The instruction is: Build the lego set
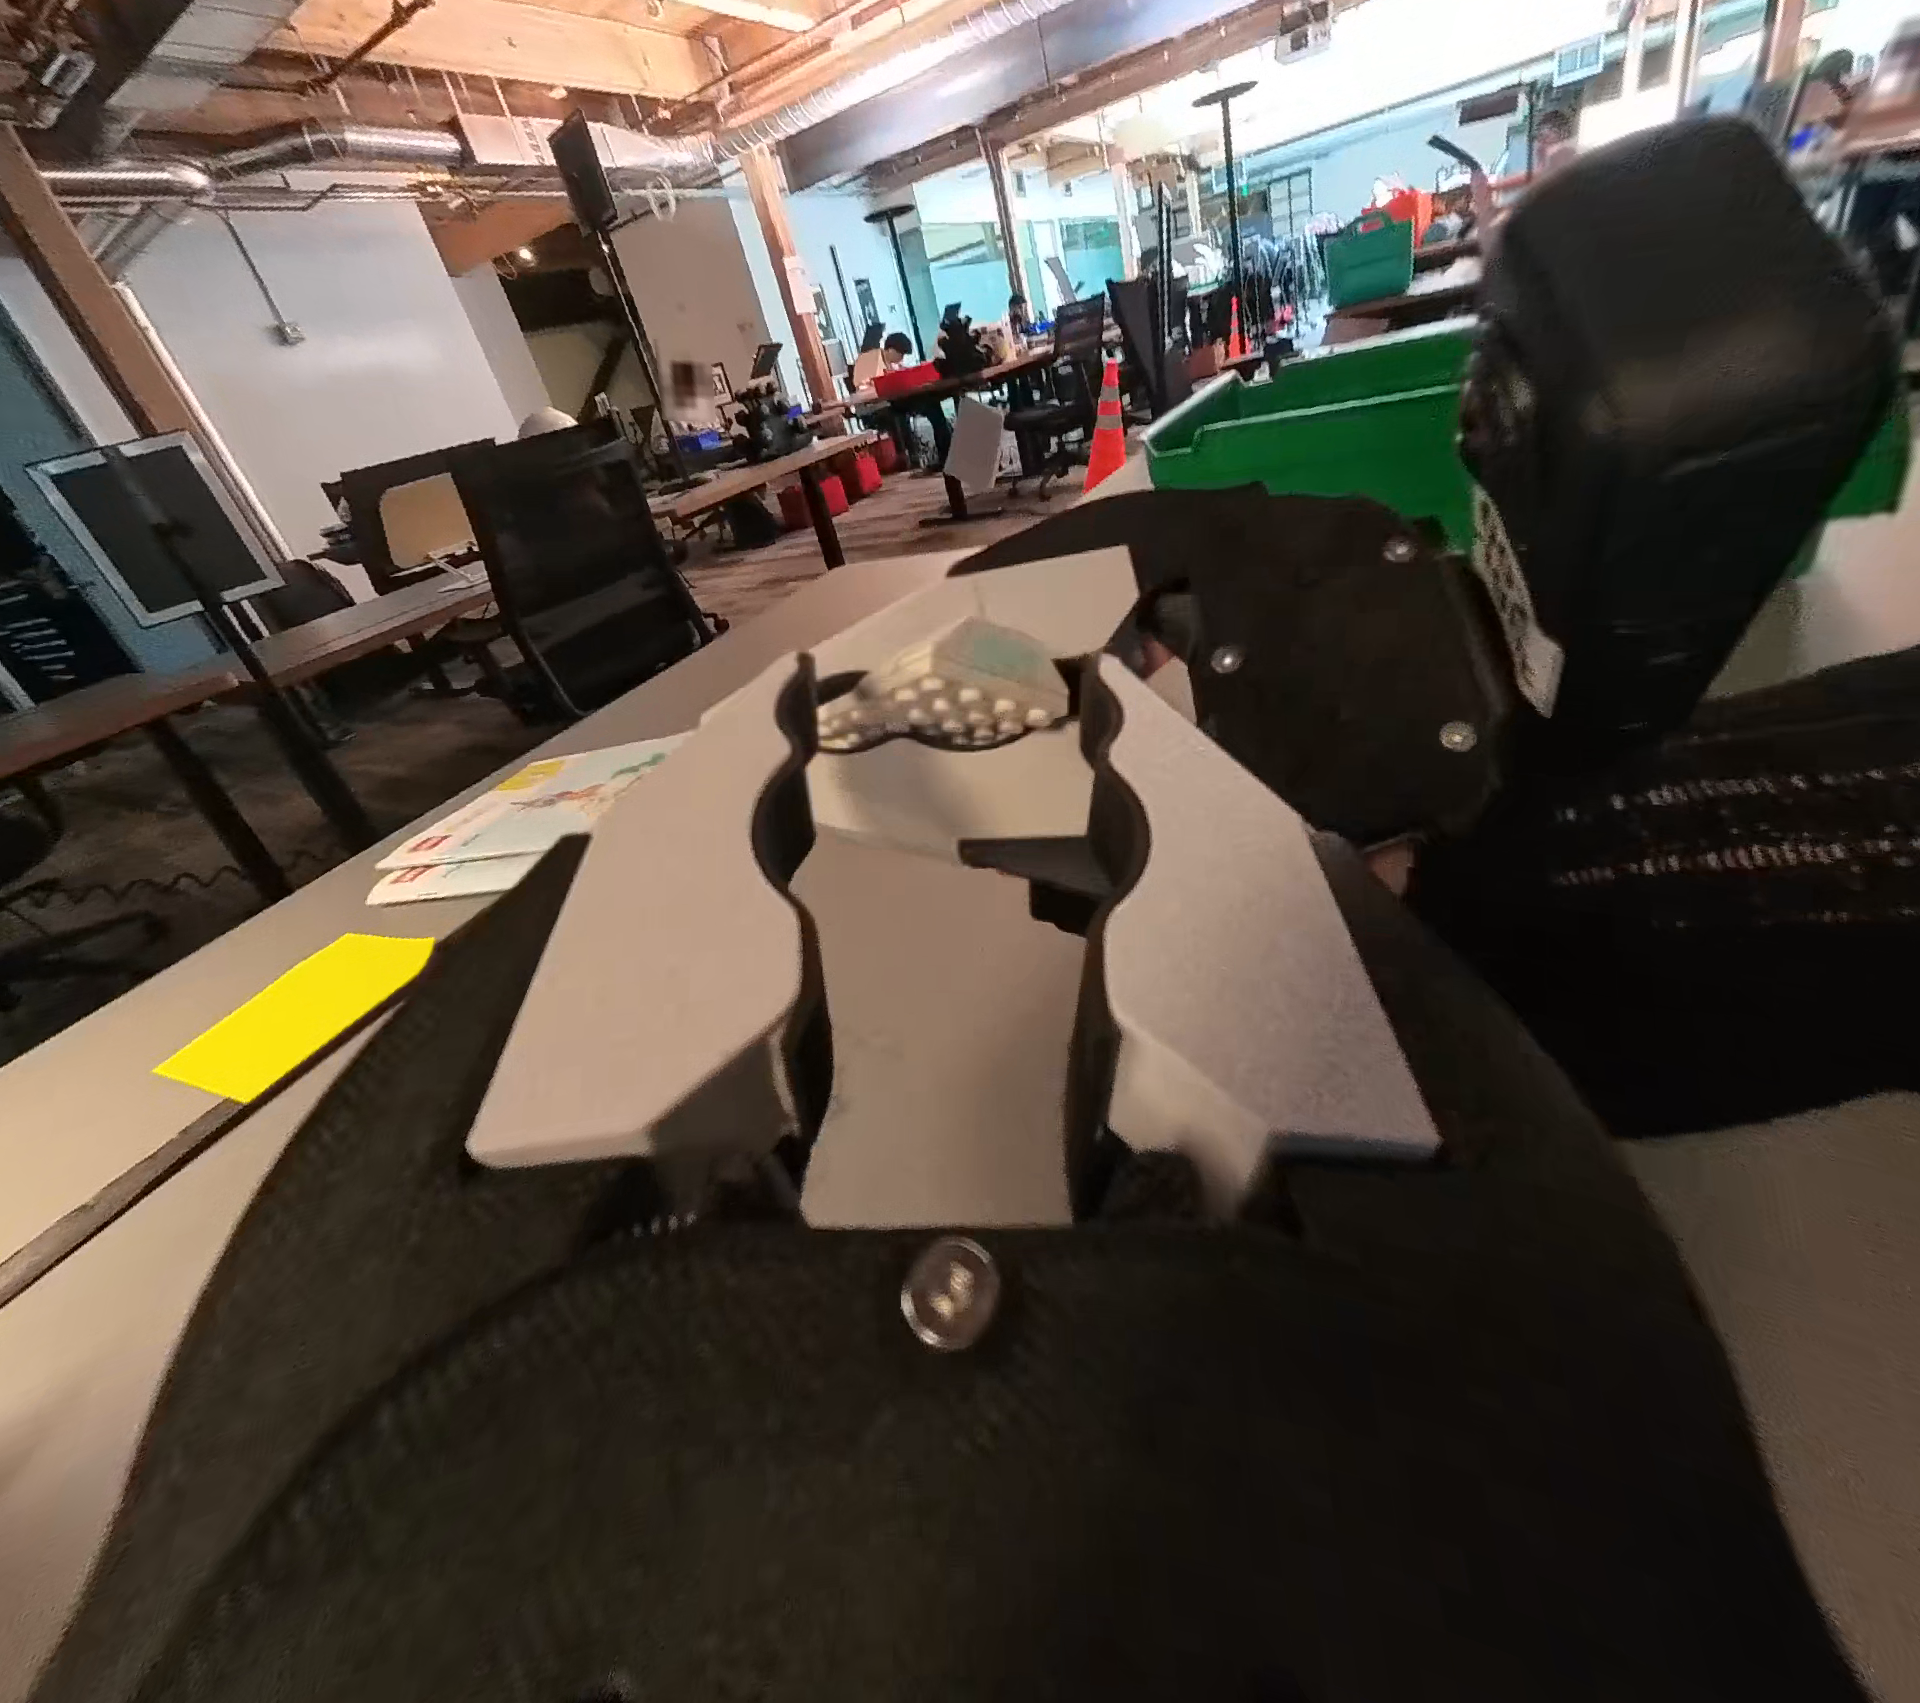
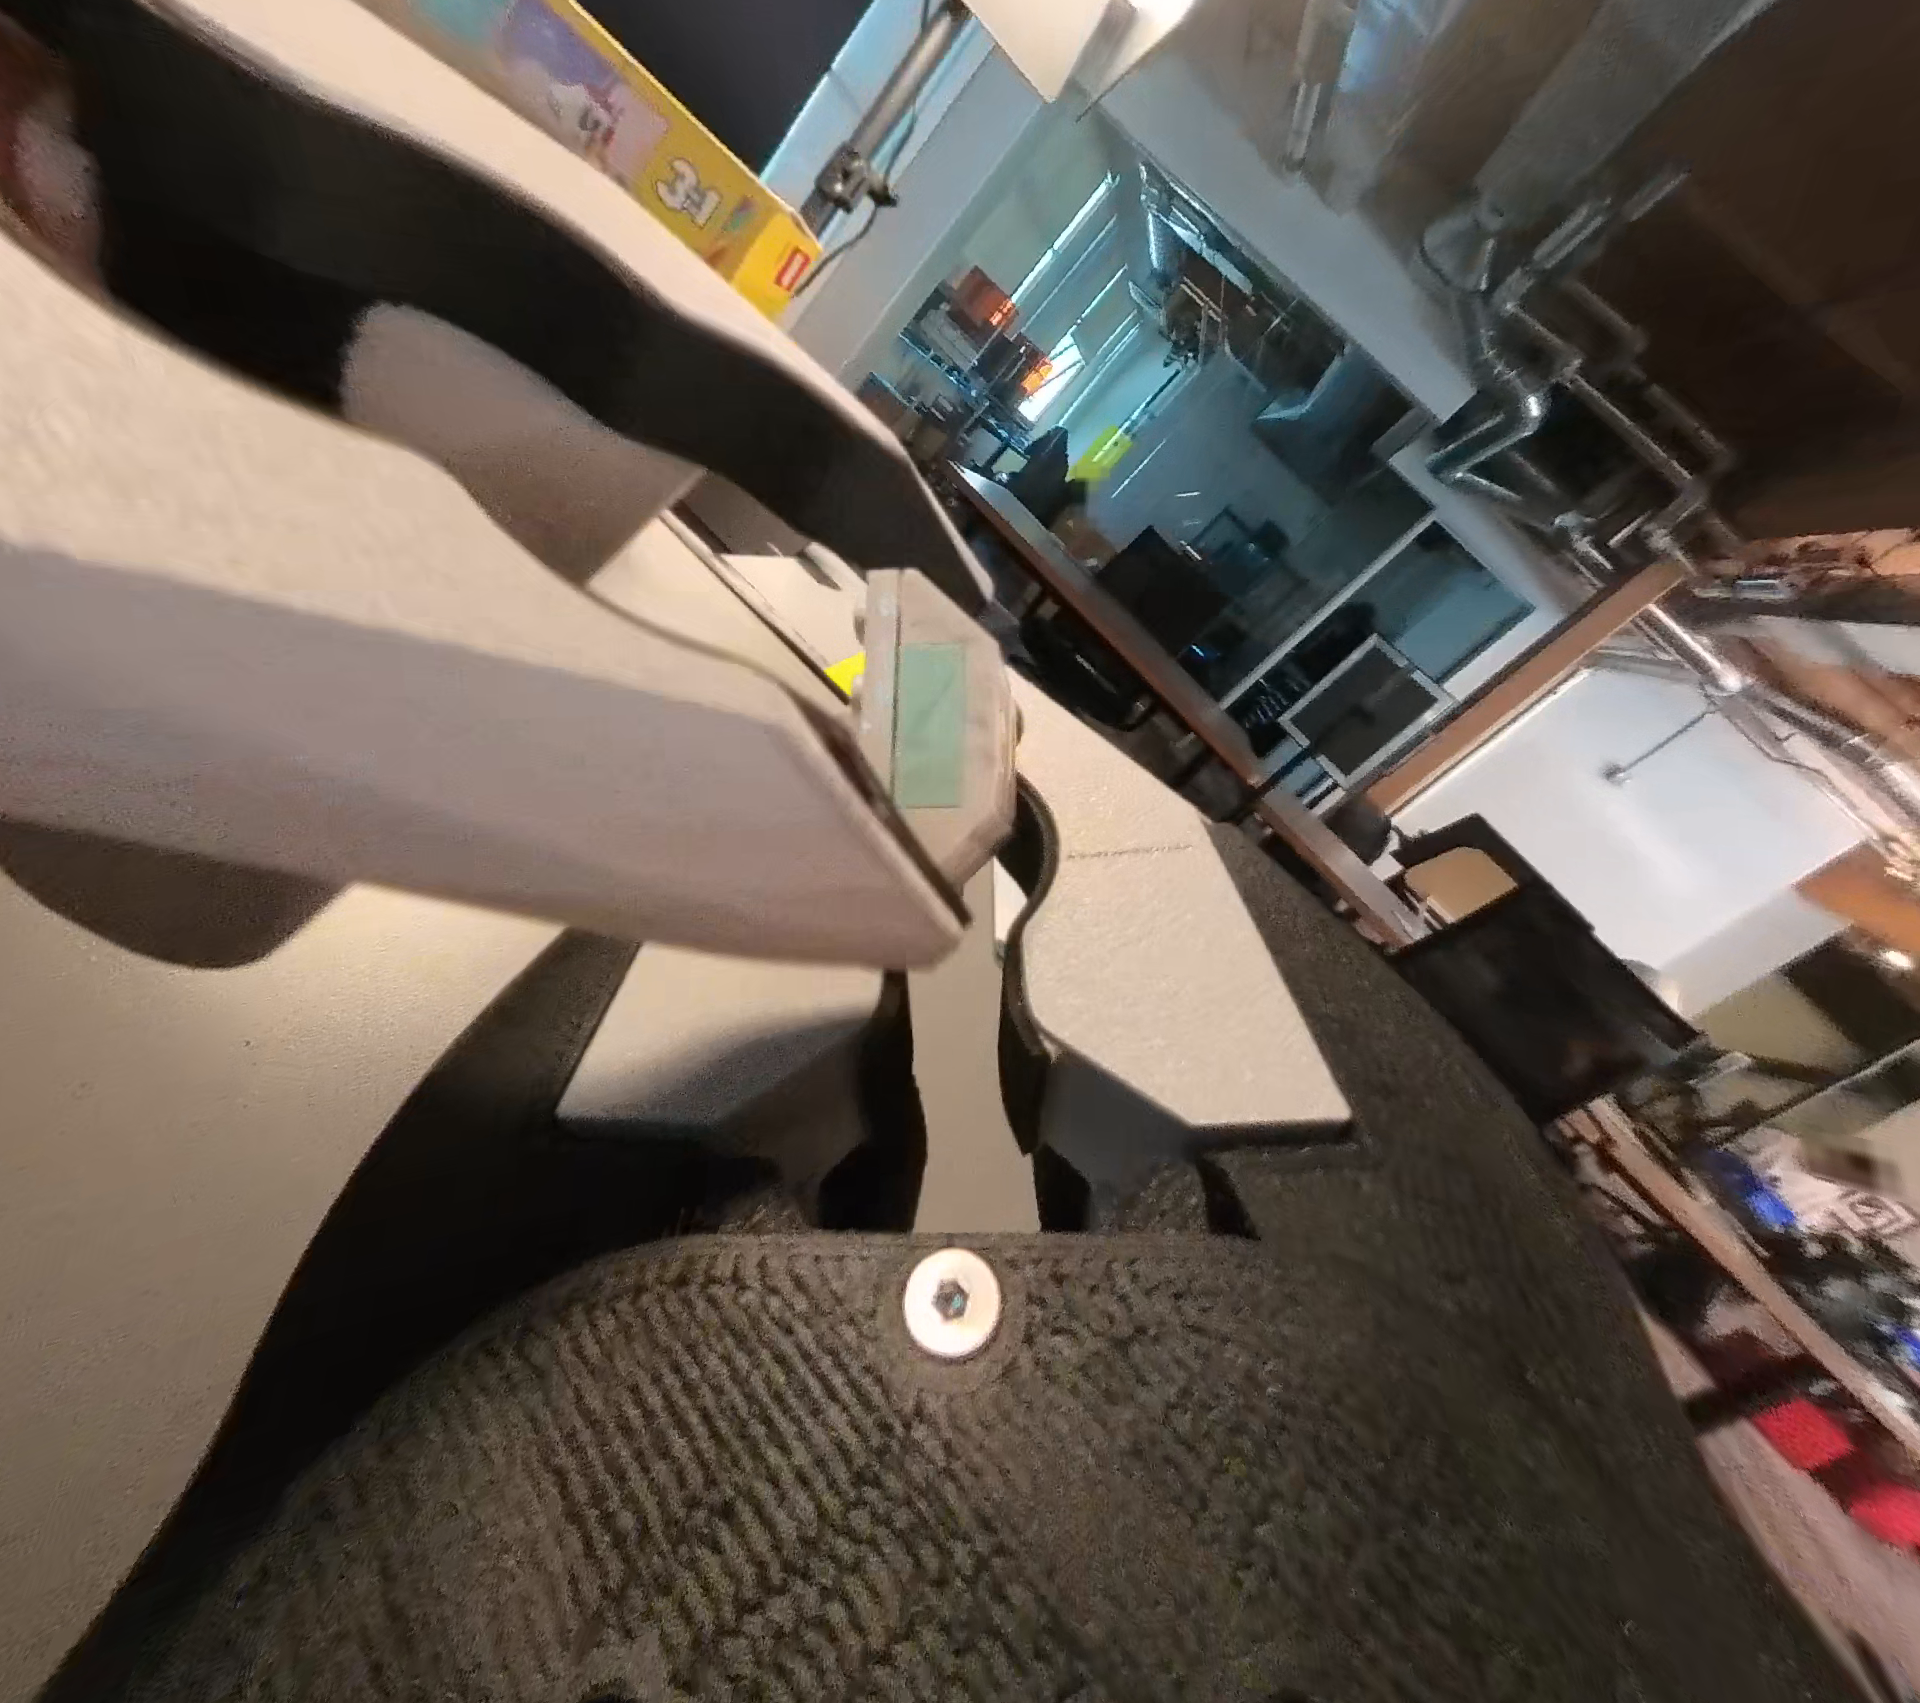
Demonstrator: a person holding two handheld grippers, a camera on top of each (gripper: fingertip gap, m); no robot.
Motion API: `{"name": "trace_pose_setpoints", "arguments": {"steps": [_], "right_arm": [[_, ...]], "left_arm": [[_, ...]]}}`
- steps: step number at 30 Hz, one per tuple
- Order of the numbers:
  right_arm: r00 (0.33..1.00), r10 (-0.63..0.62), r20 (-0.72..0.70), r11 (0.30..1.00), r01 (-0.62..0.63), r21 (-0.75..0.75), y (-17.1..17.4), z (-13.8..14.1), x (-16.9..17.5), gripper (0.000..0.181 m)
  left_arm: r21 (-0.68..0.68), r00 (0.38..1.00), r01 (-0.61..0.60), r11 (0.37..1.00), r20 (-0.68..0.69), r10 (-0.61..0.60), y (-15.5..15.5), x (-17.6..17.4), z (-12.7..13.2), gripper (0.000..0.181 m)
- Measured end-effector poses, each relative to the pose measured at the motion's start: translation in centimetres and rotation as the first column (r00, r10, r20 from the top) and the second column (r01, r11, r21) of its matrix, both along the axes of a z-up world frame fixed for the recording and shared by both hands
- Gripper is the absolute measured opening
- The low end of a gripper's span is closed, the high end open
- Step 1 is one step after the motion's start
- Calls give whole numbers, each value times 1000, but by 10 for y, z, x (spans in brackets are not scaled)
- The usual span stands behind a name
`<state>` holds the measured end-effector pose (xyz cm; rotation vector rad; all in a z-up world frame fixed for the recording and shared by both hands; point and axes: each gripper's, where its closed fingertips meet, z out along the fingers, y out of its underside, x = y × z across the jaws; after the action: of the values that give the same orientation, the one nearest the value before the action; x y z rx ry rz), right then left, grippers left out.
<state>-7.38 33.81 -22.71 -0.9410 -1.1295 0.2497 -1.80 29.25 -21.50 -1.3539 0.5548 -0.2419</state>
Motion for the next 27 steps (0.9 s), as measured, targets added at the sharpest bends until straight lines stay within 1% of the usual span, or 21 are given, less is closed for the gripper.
{"name": "trace_pose_setpoints", "arguments": {"steps": [3, 5, 6, 8, 9, 11, 12, 14, 16, 17, 18, 20, 21, 24, 25, 27], "right_arm": [[1000, -5, 11, 1000, 5, 22, -2, 0, -1, 6], [1000, -1, 10, 1000, 0, 19, -1, 0, 0, 6], [1000, 24, -1, 1000, -24, -5, -2, 0, 0, 6], [989, 131, -63, 981, -139, -132, -10, 0, -2, 6], [976, 183, -116, 952, -205, -226, -12, 1, -2, 5], [941, 240, -238, 849, -323, -419, -11, 1, -1, 4], [928, 235, -288, 798, -354, -487, -6, 2, 1, 5], [916, 197, -349, 742, -372, -557, 5, 2, 7, 5], [903, 204, -377, 690, -406, -599, 6, 1, 7, 5], [889, 222, -400, 648, -441, -621, 2, 1, 5, 5], [869, 235, -435, 594, -483, -644, -2, 1, 3, 5], [822, 227, -522, 471, -562, -680, -6, 4, 1, 5], [796, 217, -566, 406, -600, -689, -7, 5, 0, 4], [719, 159, -677, 203, -695, -690, -5, 7, -1, 4], [690, 133, -712, 136, -724, -676, -4, 8, 0, 4], [662, 86, -744, 29, -748, -663, -1, 8, 0, 4]], "left_arm": [[0, 999, -18, 1000, -28, 18, 1, 0, -4, 48], [2, 1000, -14, 1000, -5, 14, 1, -2, -1, 49], [10, 1000, -13, 1000, 17, 13, 0, -4, 2, 50], [33, 997, -11, 999, 78, 9, -3, -12, 10, 52], [34, 996, -29, 999, 84, 26, -3, -18, 11, 53], [31, 997, -73, 997, 17, 72, -1, -27, 5, 54], [31, 995, -92, 995, -46, 93, 0, -30, 0, 55], [40, 971, -121, 992, -204, 126, 3, -27, -12, 56], [60, 922, -164, 985, -346, 174, 8, -22, -25, 56], [68, 889, -183, 981, -414, 195, 11, -19, -32, 57], [84, 852, -201, 976, -476, 216, 14, -16, -38, 59], [160, 761, -271, 949, -568, 313, 19, -20, -40, 60], [198, 723, -290, 936, -595, 350, 20, -21, -39, 60], [291, 672, -313, 904, -605, 427, 18, -24, -32, 61], [326, 642, -324, 888, -614, 460, 18, -27, -30, 60], [397, 591, -305, 866, -633, 499, 16, -25, -25, 58]]}}
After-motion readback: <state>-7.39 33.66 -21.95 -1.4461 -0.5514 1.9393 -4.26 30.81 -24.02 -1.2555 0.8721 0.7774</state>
